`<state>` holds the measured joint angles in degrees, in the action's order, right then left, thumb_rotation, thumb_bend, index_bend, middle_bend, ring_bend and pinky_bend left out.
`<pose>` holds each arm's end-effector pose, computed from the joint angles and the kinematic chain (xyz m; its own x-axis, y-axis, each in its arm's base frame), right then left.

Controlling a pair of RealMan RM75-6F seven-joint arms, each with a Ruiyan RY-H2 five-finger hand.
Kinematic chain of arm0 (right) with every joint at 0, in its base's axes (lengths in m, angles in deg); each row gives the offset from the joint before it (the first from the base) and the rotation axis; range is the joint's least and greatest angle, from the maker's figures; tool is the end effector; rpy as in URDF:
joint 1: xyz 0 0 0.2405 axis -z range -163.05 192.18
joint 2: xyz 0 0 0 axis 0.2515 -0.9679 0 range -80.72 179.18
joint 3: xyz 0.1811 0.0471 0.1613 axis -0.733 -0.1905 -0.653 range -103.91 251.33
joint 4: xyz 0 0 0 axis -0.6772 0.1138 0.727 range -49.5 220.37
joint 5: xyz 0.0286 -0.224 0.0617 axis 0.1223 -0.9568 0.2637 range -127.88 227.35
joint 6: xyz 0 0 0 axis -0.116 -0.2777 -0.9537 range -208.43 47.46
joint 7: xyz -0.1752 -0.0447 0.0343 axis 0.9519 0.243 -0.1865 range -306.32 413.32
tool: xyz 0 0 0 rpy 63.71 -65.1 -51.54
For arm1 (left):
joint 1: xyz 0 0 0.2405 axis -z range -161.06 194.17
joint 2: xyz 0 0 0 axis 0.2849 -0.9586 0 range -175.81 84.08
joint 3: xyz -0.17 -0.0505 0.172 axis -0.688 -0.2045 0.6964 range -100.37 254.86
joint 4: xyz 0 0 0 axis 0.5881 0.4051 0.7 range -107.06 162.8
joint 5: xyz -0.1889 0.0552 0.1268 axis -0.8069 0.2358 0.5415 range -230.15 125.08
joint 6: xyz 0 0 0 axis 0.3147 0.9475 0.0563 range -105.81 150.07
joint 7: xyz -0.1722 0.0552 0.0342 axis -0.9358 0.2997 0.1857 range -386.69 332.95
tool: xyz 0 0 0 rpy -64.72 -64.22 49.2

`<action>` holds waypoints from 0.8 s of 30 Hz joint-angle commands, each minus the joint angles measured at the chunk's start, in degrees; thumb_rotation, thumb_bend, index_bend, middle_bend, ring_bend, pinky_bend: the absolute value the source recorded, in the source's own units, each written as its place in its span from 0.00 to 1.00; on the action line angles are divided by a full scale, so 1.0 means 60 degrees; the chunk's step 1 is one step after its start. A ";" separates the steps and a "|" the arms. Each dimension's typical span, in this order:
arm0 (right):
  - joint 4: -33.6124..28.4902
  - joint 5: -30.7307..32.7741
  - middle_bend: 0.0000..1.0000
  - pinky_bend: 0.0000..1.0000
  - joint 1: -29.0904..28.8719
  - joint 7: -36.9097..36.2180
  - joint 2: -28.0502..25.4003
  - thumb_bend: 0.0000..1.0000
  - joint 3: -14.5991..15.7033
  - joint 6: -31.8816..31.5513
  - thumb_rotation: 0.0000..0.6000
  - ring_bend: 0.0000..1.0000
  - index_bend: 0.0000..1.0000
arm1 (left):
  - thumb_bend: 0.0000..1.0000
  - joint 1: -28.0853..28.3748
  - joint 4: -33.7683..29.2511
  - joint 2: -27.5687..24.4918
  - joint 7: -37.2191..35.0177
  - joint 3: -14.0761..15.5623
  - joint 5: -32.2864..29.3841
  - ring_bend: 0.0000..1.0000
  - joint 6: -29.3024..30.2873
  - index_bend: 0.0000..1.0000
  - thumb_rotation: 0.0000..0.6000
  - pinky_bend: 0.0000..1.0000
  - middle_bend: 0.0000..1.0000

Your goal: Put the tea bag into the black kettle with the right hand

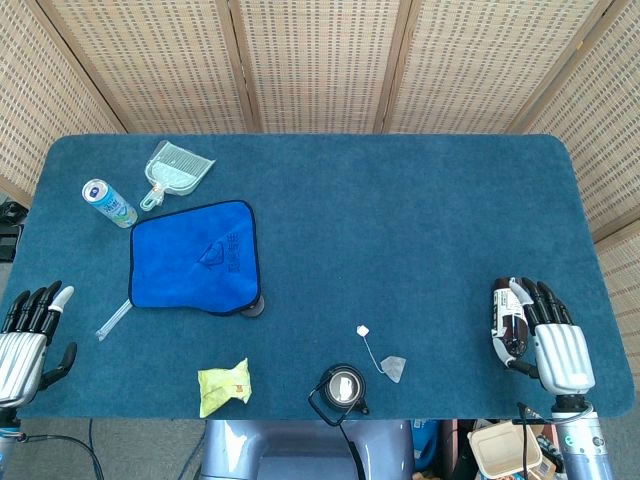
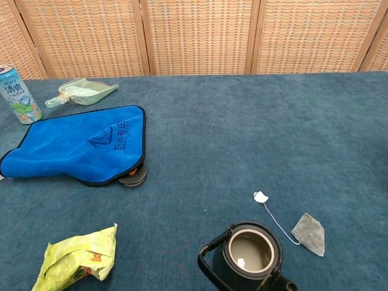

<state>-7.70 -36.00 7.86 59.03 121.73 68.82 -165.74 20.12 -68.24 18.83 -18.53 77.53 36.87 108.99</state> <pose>-0.2798 -0.2378 0.0924 0.3327 0.0350 0.9424 -0.9417 -0.0409 0.3340 -0.2939 0.2013 0.1153 0.4641 0.0317 0.8852 0.8852 -0.0529 -0.4622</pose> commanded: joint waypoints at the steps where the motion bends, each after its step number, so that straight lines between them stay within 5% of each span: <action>1: -0.0003 0.0009 0.13 0.21 -0.0033 -0.0004 -0.0012 0.47 -0.0016 0.0047 0.77 0.05 0.00 | 0.48 0.0000 0.0001 0.0006 0.0017 0.0012 -0.0012 0.00 -0.0034 0.03 1.00 0.00 0.00; 24: -0.0205 -0.0177 0.14 0.21 -0.0198 0.0069 -0.0200 0.47 -0.0098 0.0097 0.79 0.05 0.00 | 0.48 0.0029 0.0079 -0.0015 -0.0035 -0.0072 -0.0117 0.00 -0.0105 0.03 1.00 0.00 0.00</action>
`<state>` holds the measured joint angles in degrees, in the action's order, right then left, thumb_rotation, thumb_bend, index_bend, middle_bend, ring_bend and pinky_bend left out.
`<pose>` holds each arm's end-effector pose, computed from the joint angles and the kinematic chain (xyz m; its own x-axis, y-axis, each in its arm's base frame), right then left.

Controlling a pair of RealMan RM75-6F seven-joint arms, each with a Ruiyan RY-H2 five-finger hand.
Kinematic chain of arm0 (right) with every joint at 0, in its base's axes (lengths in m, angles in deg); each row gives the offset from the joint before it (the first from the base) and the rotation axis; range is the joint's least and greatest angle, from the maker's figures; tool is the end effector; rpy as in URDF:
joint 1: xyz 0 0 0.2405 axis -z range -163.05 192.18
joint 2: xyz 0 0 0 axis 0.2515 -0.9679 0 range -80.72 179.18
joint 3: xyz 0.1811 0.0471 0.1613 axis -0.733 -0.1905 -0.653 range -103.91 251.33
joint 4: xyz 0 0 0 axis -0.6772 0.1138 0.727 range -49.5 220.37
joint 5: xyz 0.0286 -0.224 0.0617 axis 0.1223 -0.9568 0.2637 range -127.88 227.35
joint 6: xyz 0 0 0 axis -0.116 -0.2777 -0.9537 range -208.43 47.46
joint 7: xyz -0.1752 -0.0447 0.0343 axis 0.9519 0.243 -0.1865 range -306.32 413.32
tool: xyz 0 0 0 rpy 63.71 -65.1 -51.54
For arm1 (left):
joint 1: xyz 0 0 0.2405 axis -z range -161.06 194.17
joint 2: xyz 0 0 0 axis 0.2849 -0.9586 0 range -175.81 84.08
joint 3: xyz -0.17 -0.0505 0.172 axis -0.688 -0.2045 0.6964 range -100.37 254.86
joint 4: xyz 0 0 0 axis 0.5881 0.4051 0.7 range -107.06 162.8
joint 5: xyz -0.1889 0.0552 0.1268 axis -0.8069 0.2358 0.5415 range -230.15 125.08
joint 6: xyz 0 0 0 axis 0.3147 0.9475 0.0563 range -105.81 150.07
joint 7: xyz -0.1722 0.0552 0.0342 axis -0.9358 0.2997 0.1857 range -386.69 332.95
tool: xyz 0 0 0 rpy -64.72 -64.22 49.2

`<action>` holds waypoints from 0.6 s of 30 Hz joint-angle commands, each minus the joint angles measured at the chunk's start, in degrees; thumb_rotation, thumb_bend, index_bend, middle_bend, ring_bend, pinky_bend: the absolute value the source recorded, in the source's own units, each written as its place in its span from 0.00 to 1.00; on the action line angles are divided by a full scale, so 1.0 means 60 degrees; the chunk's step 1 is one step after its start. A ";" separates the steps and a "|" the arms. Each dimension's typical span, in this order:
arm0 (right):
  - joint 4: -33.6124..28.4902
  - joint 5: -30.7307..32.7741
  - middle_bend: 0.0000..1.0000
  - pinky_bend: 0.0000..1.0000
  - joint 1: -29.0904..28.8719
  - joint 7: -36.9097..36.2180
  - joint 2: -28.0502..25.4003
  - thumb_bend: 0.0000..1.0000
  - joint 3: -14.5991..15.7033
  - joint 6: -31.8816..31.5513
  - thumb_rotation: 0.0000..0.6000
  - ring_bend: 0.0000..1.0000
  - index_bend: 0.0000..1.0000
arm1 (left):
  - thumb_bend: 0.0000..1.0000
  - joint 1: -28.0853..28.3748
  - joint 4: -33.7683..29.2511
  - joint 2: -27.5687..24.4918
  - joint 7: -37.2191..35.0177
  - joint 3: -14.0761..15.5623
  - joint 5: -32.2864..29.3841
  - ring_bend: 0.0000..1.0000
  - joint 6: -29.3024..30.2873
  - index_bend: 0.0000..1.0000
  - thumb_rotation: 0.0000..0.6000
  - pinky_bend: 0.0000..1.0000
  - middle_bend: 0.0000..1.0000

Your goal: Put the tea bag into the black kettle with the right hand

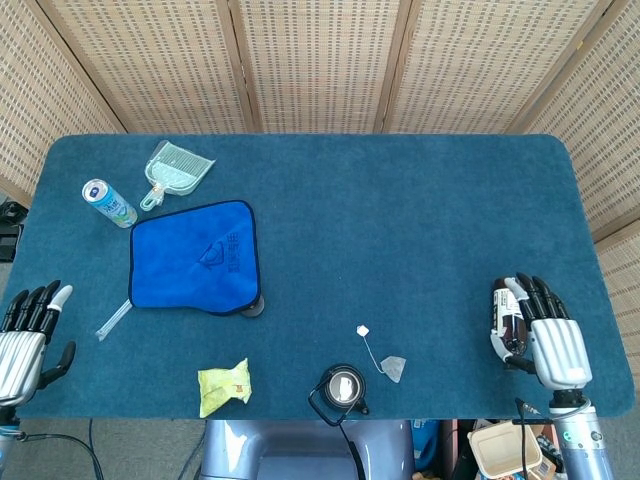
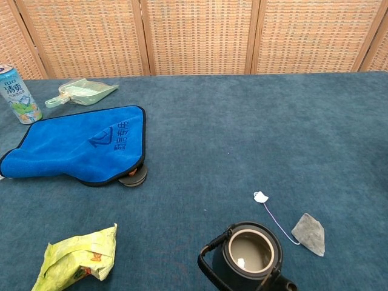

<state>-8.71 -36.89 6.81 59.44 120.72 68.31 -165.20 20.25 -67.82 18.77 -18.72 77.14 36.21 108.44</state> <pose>-0.2706 -0.2445 0.0958 0.3395 0.0427 0.9396 -0.9367 -0.0754 0.3419 -0.2972 0.2037 0.1164 0.4681 0.0347 0.8830 0.8834 -0.0443 -0.4665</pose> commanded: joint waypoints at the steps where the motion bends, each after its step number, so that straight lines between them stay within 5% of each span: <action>1: -0.0071 -0.0052 0.14 0.21 -0.0047 -0.0014 -0.0063 0.47 -0.0023 0.0021 0.80 0.05 0.00 | 0.48 0.0017 0.0010 -0.0009 -0.0004 -0.0013 -0.0009 0.00 -0.0020 0.03 1.00 0.00 0.00; 11: -0.0518 -0.0506 0.23 0.23 -0.0791 -0.0406 -0.0635 0.47 -0.0322 0.0666 0.84 0.08 0.02 | 0.48 0.0154 0.0017 -0.0081 0.0119 -0.0140 -0.0047 0.00 -0.0112 0.03 1.00 0.00 0.00; 18: -0.0826 -0.0601 0.43 0.53 -0.1562 -0.0750 -0.1091 0.47 -0.0609 0.1496 0.86 0.30 0.05 | 0.48 0.0194 -0.0161 -0.0187 0.0232 -0.0176 -0.0002 0.00 -0.0085 0.03 1.00 0.00 0.00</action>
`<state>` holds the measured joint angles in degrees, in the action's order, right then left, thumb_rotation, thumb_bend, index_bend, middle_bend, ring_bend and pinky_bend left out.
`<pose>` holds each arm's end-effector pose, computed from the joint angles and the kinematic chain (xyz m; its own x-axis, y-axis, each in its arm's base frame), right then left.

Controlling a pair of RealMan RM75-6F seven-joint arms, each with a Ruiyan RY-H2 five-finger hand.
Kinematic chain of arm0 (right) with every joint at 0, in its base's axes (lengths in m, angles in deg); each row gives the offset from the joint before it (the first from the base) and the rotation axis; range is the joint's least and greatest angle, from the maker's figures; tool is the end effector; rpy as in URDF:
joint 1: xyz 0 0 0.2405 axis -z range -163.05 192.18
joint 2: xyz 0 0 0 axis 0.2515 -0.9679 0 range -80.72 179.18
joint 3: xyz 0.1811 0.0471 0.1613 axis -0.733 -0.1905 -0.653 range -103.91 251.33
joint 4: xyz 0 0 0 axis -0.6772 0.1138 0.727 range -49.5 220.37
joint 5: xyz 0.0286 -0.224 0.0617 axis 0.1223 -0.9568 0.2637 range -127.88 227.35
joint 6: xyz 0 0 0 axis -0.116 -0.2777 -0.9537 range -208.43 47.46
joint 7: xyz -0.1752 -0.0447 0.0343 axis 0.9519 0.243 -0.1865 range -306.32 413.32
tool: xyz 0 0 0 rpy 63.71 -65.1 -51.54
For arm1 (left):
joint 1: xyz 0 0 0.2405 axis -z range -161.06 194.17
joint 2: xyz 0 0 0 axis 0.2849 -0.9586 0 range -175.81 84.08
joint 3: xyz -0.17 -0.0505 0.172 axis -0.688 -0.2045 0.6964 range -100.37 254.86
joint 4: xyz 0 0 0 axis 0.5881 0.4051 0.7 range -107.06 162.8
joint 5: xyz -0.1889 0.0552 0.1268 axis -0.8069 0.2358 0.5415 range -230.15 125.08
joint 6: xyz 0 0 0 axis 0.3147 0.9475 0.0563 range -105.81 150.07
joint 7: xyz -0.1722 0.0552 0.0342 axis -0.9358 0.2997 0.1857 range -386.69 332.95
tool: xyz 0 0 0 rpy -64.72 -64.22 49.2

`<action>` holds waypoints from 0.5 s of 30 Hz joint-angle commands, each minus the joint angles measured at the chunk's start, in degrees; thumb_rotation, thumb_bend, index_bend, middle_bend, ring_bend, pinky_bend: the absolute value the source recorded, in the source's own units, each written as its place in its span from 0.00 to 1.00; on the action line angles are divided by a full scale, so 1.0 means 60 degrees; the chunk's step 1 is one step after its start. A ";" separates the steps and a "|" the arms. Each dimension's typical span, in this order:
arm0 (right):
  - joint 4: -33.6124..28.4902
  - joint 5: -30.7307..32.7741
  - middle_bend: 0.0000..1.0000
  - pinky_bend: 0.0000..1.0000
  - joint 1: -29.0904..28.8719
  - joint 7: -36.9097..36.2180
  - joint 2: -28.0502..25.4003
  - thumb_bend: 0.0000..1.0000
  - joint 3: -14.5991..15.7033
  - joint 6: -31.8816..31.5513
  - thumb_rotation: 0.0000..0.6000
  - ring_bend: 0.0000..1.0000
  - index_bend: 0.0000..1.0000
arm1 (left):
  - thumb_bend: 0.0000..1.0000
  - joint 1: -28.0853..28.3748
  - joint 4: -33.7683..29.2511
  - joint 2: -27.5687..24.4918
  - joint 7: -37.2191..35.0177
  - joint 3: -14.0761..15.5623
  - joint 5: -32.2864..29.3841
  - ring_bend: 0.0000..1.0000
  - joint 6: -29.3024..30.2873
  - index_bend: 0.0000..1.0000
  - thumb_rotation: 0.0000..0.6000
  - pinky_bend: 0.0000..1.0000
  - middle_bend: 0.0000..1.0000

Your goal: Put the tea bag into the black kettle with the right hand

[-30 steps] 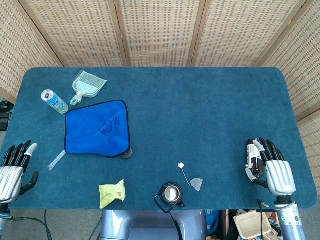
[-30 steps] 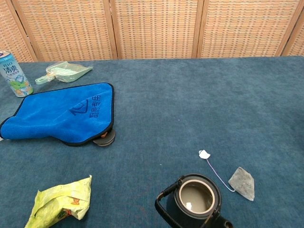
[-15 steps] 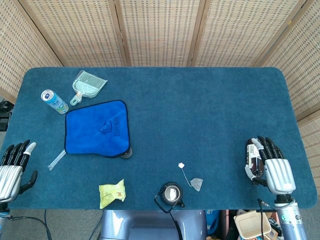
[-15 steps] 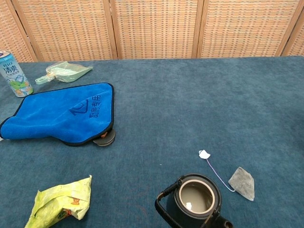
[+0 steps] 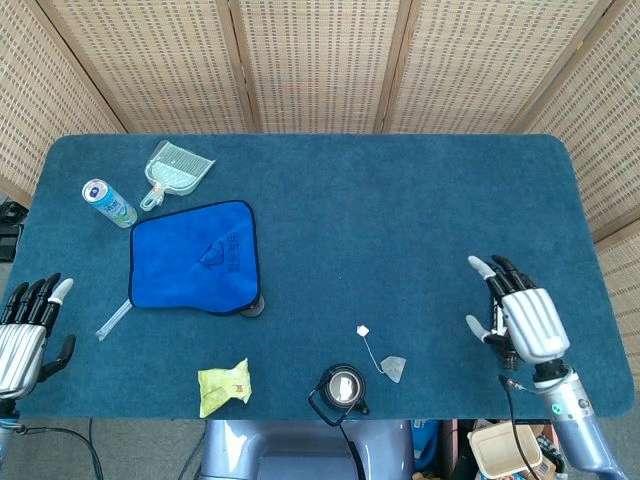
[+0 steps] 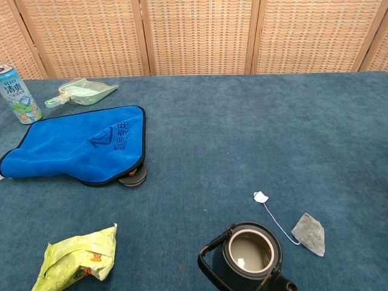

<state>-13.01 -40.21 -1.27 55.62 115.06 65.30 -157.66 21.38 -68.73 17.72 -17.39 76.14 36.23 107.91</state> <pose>-0.2178 -0.2876 0.1037 0.3181 0.0095 0.9480 -0.9087 -0.2822 0.3077 -0.2904 0.2135 0.1220 0.4906 0.0155 0.8713 0.8701 -0.0632 -0.4888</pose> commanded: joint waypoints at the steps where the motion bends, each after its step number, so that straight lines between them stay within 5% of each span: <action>1: -0.0163 -0.0096 0.47 0.56 -0.0419 -0.0151 -0.0201 0.47 -0.0154 0.0469 0.87 0.34 0.06 | 0.48 0.0028 -0.0012 -0.0033 0.0032 -0.0029 -0.0033 0.00 -0.0027 0.03 1.00 0.00 0.00; 6: -0.0380 -0.0207 0.61 0.64 -0.1111 -0.0359 -0.0433 0.45 -0.0218 0.1357 0.87 0.49 0.11 | 0.48 0.0117 -0.0094 -0.0136 0.0204 -0.0132 -0.0080 0.00 -0.0060 0.03 1.00 0.00 0.00; 15: -0.0303 -0.0143 0.70 0.75 -0.2456 -0.0530 -0.0332 0.41 -0.0392 0.2911 0.88 0.62 0.20 | 0.48 0.0377 -0.0232 -0.0287 0.0426 -0.0313 -0.0166 0.00 -0.0272 0.03 1.00 0.00 0.00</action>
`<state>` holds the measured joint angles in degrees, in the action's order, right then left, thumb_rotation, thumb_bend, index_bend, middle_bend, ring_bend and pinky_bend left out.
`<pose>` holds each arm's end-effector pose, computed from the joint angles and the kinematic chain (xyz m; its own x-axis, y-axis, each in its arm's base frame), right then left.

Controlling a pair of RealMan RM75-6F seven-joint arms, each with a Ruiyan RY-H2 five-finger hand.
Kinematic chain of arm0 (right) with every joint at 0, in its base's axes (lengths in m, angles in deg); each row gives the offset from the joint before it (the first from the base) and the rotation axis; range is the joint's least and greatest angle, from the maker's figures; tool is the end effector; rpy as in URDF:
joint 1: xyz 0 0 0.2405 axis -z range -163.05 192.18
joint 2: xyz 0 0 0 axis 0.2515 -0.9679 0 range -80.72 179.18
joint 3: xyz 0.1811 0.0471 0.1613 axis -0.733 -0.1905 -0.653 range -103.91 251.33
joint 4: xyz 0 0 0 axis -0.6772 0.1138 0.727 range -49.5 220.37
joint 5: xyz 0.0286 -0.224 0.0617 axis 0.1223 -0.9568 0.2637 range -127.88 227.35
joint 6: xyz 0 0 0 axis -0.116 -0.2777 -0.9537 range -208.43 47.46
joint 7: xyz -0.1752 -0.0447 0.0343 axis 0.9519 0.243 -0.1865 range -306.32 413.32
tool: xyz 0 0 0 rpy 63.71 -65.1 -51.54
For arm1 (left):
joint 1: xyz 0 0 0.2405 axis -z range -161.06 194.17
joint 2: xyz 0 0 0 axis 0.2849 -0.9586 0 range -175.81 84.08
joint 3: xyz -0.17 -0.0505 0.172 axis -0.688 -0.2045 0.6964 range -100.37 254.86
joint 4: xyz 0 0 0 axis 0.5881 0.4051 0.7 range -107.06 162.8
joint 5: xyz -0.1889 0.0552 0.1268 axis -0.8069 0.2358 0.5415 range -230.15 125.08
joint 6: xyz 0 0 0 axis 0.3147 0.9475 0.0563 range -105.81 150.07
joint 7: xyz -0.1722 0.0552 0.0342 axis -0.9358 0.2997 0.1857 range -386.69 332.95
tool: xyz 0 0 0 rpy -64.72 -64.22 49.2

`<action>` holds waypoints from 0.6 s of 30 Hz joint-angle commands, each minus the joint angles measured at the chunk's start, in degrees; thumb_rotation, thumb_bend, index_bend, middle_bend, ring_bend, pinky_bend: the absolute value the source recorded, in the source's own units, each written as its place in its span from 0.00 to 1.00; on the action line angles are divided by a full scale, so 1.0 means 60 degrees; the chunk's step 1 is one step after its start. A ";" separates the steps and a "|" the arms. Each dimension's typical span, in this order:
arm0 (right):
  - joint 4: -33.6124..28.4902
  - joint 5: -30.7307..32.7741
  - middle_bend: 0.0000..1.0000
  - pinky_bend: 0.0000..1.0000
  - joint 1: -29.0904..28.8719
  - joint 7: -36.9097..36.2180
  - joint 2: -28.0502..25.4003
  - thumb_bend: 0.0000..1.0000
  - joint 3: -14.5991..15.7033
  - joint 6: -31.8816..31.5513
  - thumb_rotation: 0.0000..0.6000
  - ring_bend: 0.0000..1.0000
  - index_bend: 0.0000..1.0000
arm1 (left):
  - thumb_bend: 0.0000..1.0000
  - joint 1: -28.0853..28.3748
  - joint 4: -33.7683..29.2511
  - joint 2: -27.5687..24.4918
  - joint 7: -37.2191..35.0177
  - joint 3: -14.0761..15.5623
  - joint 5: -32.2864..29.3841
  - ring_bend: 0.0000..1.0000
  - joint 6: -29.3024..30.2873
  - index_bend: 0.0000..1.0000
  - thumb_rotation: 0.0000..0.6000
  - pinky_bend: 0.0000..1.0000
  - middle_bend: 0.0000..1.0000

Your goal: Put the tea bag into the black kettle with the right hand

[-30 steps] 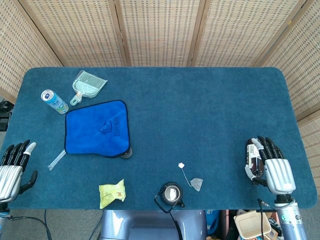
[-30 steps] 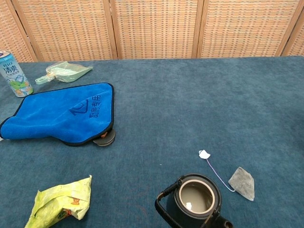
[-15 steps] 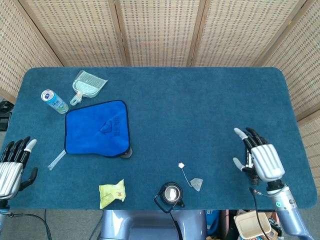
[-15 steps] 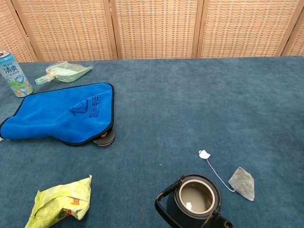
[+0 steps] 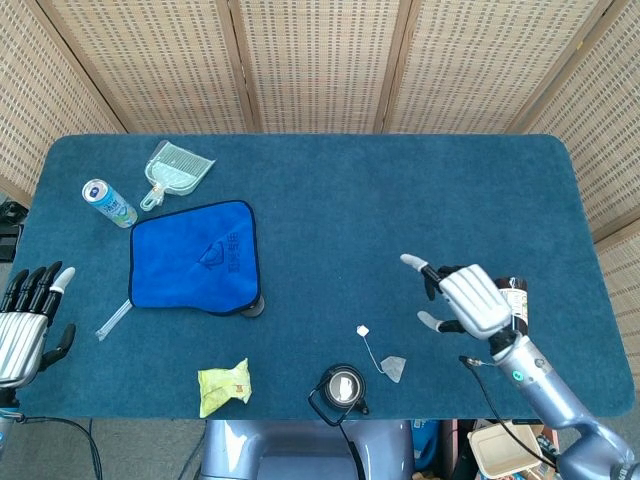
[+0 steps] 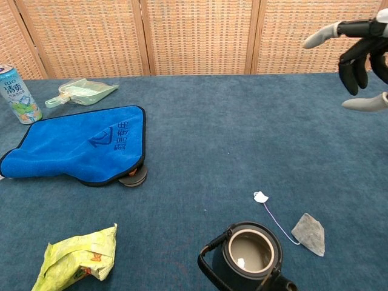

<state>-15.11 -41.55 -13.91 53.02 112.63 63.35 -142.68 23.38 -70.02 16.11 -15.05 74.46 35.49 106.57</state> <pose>-0.1520 -0.3288 0.0734 0.3885 -0.1333 0.9117 -0.8188 -0.5039 0.2752 -0.2811 0.2301 0.1303 0.5289 -0.0096 0.8486 0.8452 -0.0837 -0.5278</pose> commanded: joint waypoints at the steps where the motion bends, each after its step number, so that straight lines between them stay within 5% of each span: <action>1: 0.0084 0.0122 0.71 0.76 -0.0533 -0.0131 0.0137 0.40 -0.0084 0.0632 0.88 0.63 0.21 | 0.48 0.0083 -0.0012 -0.0019 0.0062 -0.0061 -0.0078 0.00 -0.0092 0.03 1.00 0.00 0.00; 11: 0.0392 0.0362 0.78 0.84 -0.1651 -0.0138 0.0668 0.26 -0.0079 0.1913 0.97 0.73 0.33 | 0.48 0.0387 -0.0054 -0.0022 0.0276 -0.0239 -0.0322 0.00 -0.0431 0.03 1.00 0.00 0.00; 18: 0.0993 0.0580 0.82 0.86 -0.2208 -0.0034 0.1345 0.25 -0.0084 0.2327 1.00 0.78 0.42 | 0.48 0.0511 -0.0052 -0.0028 0.0346 -0.0305 -0.0409 0.00 -0.0525 0.03 1.00 0.00 0.00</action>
<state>-9.99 -38.39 -26.57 52.52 119.90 62.80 -129.09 26.44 -70.33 15.95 -12.98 72.63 33.04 103.42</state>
